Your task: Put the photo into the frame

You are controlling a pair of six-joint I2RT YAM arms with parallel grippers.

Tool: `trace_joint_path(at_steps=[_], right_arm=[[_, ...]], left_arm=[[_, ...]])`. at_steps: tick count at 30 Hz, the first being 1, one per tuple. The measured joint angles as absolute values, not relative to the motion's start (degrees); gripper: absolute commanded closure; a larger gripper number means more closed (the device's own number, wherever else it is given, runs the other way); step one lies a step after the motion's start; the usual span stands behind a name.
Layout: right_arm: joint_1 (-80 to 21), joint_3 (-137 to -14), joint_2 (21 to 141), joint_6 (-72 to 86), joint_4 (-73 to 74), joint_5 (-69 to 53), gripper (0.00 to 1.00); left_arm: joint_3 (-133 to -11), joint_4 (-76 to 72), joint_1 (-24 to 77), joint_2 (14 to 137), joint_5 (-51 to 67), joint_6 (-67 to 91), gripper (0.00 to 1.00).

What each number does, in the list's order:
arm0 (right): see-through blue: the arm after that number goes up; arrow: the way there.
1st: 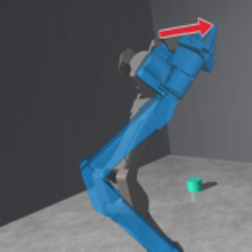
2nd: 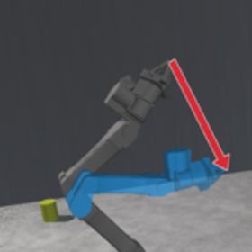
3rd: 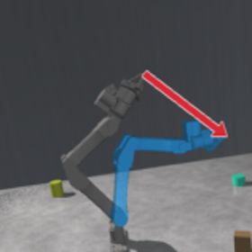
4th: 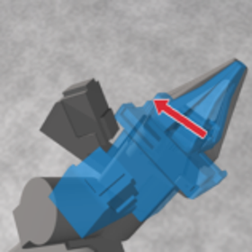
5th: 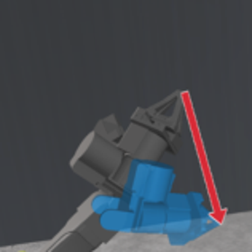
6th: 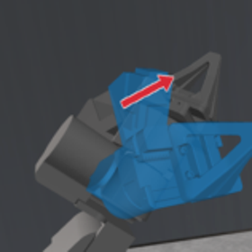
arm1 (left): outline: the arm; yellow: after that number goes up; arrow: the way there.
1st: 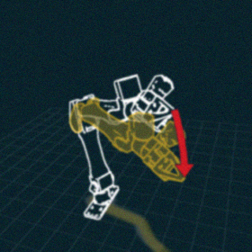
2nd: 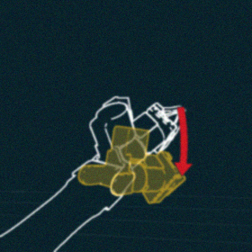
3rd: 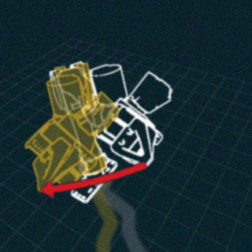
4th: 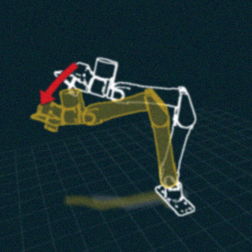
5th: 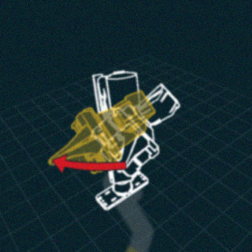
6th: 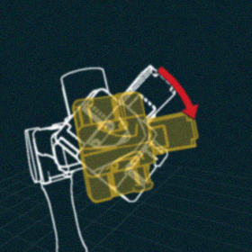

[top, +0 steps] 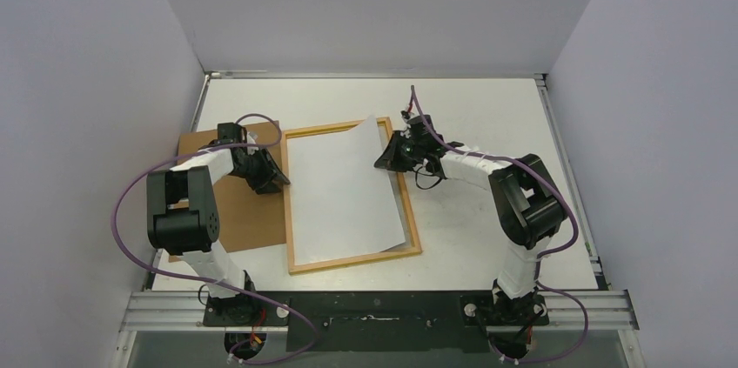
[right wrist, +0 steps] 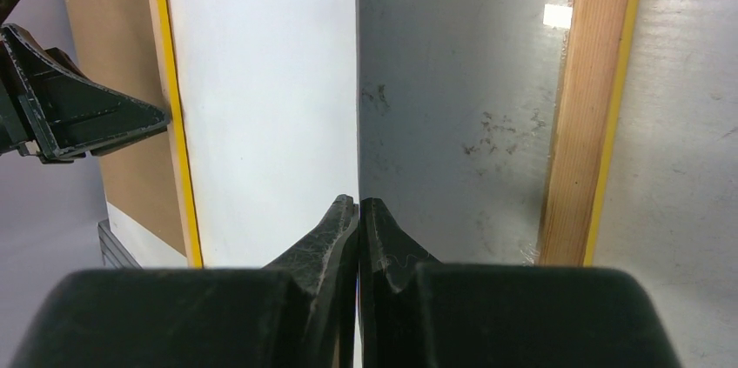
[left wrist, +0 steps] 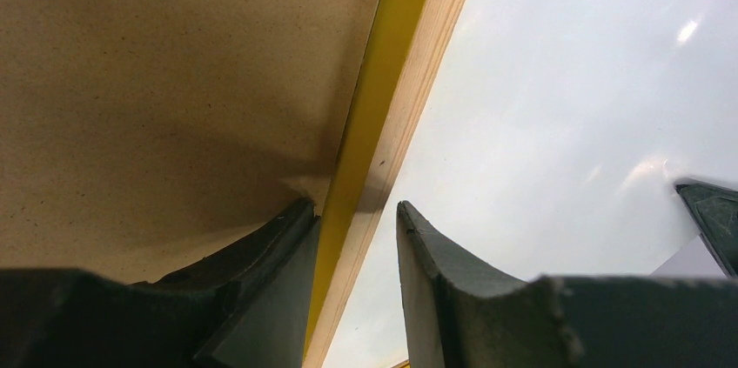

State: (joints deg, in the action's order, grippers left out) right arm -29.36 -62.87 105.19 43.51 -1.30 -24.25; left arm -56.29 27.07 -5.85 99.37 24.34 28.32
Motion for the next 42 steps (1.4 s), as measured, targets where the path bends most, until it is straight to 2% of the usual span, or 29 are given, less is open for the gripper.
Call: trace_joint_path(at_steps=[5, 9, 14, 17, 21, 26, 30, 34, 42], right_arm=[[-29.3, -62.9, 105.2, 42.4, -1.2, -24.1, 1.00], [-29.3, -62.9, 105.2, 41.5, -0.7, -23.5, 0.93], [-29.4, -62.9, 105.2, 40.9, -0.2, -23.3, 0.78], [-29.4, -62.9, 105.2, 40.7, 0.4, -23.2, 0.61], [-29.3, -63.0, 105.1, 39.8, 2.9, -22.5, 0.56], [-28.6, -63.0, 103.3, 39.6, 5.3, -22.5, 0.60], [-28.0, -63.0, 102.4, 39.6, 5.4, -23.4, 0.76], [-27.6, -63.0, 102.4, 39.6, 5.9, -23.6, 0.87], [-27.3, -63.0, 102.4, 37.7, 6.6, -23.3, 0.95]], left_arm=[[-56.3, 27.0, -5.8, 99.5, 24.5, 28.3, 0.63], [-56.3, 26.9, -5.8, 99.5, 24.5, 28.3, 0.63], [-56.3, 26.9, -5.8, 99.5, 24.5, 28.3, 0.63], [-56.3, 26.9, -5.8, 99.5, 24.6, 28.3, 0.63], [-56.5, 27.3, -5.8, 99.5, 24.5, 28.2, 0.62], [-57.6, 29.2, -5.8, 99.5, 24.5, 27.1, 0.60], [-58.0, 29.9, -5.8, 99.5, 24.6, 26.5, 0.60], [-58.0, 30.2, -5.8, 99.8, 24.9, 26.3, 0.60], [-58.0, 30.4, -5.8, 100.2, 25.1, 26.2, 0.59]])
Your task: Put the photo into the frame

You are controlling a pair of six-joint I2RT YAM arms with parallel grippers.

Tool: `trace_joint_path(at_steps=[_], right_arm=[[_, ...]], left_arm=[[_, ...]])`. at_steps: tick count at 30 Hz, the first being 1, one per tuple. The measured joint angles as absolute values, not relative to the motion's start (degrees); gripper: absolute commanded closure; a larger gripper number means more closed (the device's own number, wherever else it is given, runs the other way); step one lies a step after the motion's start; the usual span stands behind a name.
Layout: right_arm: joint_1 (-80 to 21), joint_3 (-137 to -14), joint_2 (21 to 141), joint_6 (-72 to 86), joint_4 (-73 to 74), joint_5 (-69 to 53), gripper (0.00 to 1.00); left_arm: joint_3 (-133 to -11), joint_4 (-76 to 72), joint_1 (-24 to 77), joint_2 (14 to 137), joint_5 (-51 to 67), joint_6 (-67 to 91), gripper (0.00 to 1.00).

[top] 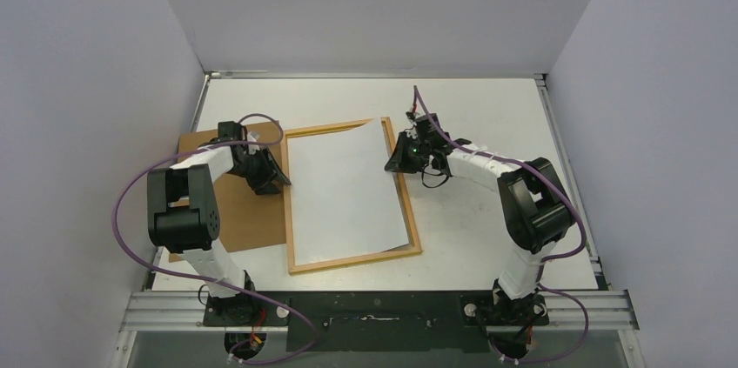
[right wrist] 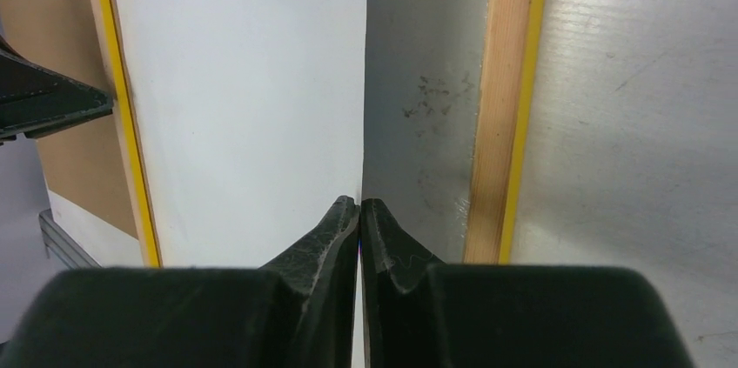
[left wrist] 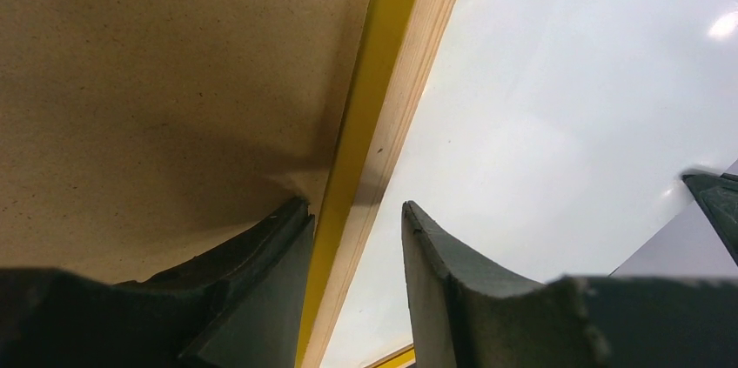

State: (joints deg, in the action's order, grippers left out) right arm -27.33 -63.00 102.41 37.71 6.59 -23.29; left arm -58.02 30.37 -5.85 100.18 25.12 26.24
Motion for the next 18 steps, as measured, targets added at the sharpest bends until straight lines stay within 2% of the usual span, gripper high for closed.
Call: trace_joint_path(at_steps=[18], right_arm=[[-27.0, -63.5, 102.4, 34.9, 9.4, -22.6, 0.91]], left_arm=[[-58.0, 30.4, -5.8, 100.2, 25.6, 25.8, 0.59]])
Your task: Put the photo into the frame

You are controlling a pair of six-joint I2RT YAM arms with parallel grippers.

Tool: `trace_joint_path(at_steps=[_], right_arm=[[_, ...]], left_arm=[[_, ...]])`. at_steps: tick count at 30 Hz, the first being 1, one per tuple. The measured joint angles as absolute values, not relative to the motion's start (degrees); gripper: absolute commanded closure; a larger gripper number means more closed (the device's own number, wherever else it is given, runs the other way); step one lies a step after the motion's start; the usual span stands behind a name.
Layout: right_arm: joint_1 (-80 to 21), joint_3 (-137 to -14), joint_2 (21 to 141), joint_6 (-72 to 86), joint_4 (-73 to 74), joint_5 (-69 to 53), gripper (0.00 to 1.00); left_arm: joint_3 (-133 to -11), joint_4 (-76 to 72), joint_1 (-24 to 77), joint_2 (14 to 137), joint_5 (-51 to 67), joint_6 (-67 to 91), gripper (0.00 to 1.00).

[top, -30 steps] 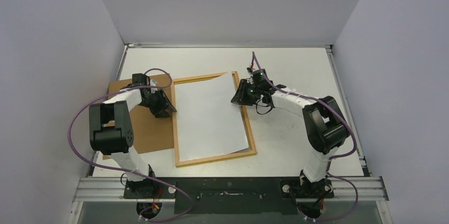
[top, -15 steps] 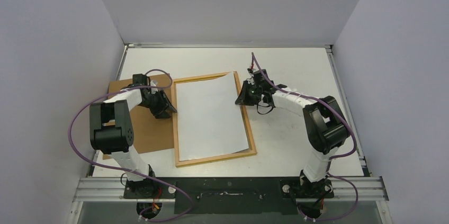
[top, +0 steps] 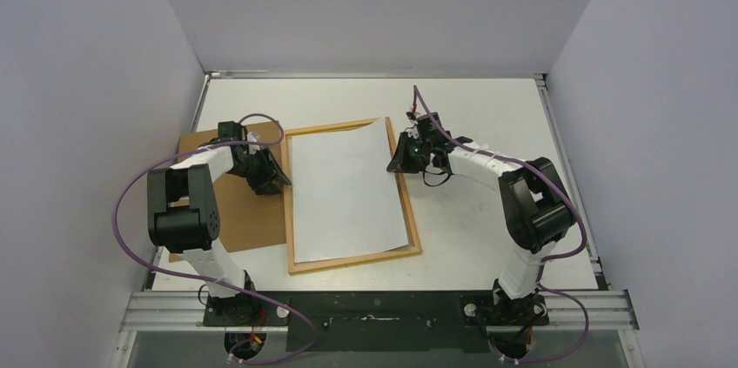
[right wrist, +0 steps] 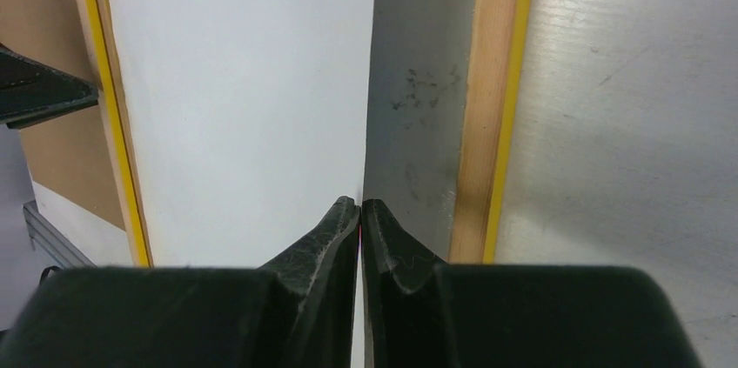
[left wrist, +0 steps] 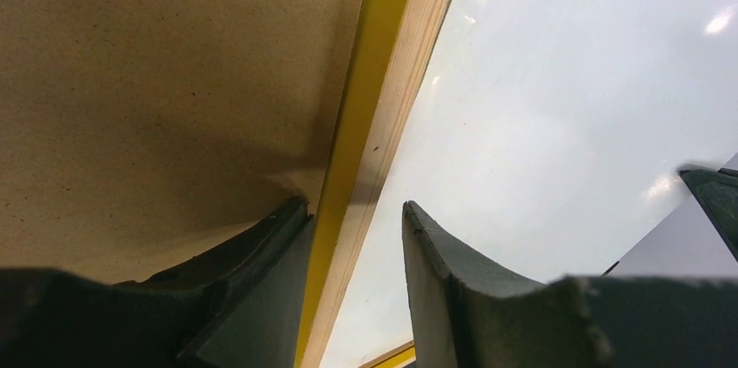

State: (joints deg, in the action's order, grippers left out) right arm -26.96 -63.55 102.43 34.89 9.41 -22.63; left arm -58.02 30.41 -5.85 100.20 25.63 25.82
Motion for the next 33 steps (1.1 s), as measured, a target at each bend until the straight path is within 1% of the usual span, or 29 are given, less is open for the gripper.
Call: trace_joint_path(at_steps=[8, 12, 14, 19, 23, 26, 29, 33], right_arm=[[-27.0, -64.5, 103.1, 34.9, 9.2, -26.1, 0.87], [-27.0, -64.9, 103.9, 35.0, 9.3, -26.4, 0.74], [-27.0, -65.1, 104.0, 35.0, 10.2, -26.0, 0.62], [-25.9, -66.0, 103.8, 35.8, 12.1, -24.7, 0.46], [-23.0, -66.0, 102.3, 36.2, 14.2, -24.3, 0.39], [-20.9, -66.1, 99.9, 35.8, 16.2, -23.0, 0.32], [-19.6, -66.3, 98.3, 35.0, 17.8, -20.5, 0.26], [-19.6, -65.6, 98.1, 35.1, 18.9, -18.8, 0.22]], left_arm=[[-58.0, 30.4, -5.8, 100.2, 25.8, 25.7, 0.59], [-58.0, 30.4, -5.8, 100.4, 25.9, 25.6, 0.59], [-58.0, 30.4, -5.8, 100.4, 26.0, 25.6, 0.59], [-58.0, 30.4, -5.8, 100.4, 26.2, 25.3, 0.59], [-58.9, 31.4, -5.8, 101.4, 27.1, 24.8, 0.59], [-60.9, 32.1, -5.8, 103.0, 27.6, 24.4, 0.59], [-61.7, 32.3, -5.7, 103.4, 27.8, 24.2, 0.59], [-61.7, 32.9, -5.0, 103.5, 28.1, 24.2, 0.59]])
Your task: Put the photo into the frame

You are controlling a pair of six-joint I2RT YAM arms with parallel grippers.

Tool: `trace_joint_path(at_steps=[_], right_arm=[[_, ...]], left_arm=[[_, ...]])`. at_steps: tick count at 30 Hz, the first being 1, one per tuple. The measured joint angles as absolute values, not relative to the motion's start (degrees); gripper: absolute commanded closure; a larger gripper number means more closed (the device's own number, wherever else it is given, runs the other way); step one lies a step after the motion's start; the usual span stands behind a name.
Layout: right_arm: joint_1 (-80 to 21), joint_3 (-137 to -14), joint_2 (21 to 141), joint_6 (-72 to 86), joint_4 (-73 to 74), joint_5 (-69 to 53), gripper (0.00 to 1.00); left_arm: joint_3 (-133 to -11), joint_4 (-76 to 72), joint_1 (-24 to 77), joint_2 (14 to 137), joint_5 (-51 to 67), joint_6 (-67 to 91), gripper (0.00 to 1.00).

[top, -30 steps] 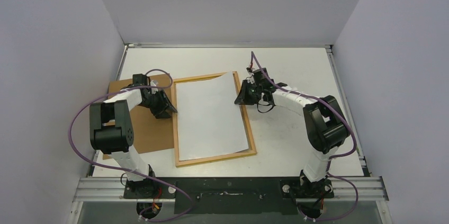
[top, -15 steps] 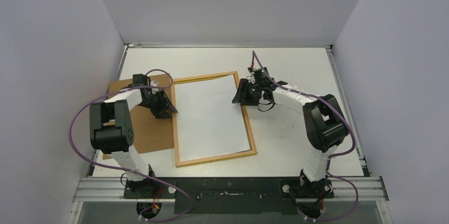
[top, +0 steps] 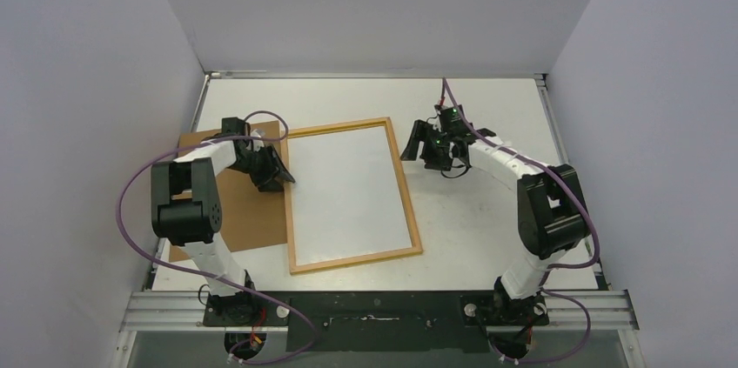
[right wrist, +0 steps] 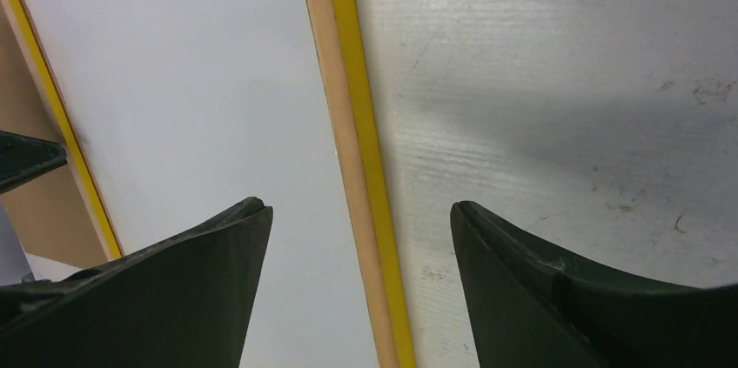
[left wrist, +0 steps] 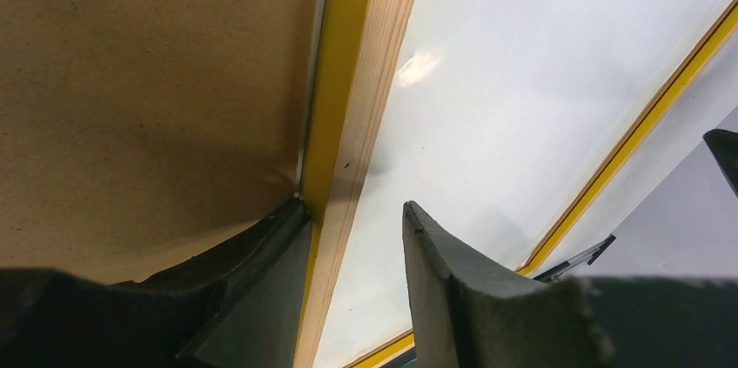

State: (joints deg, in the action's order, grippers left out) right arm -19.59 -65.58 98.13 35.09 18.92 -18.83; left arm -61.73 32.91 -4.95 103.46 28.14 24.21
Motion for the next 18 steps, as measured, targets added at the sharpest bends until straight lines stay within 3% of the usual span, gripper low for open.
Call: trace_joint_path(at_steps=[18], right_arm=[[-20.5, -61.6, 103.3, 39.9, 15.5, -21.8, 0.24]], left_arm=[[-65.4, 32.4, 2.9, 106.1, 27.2, 28.1, 0.59]])
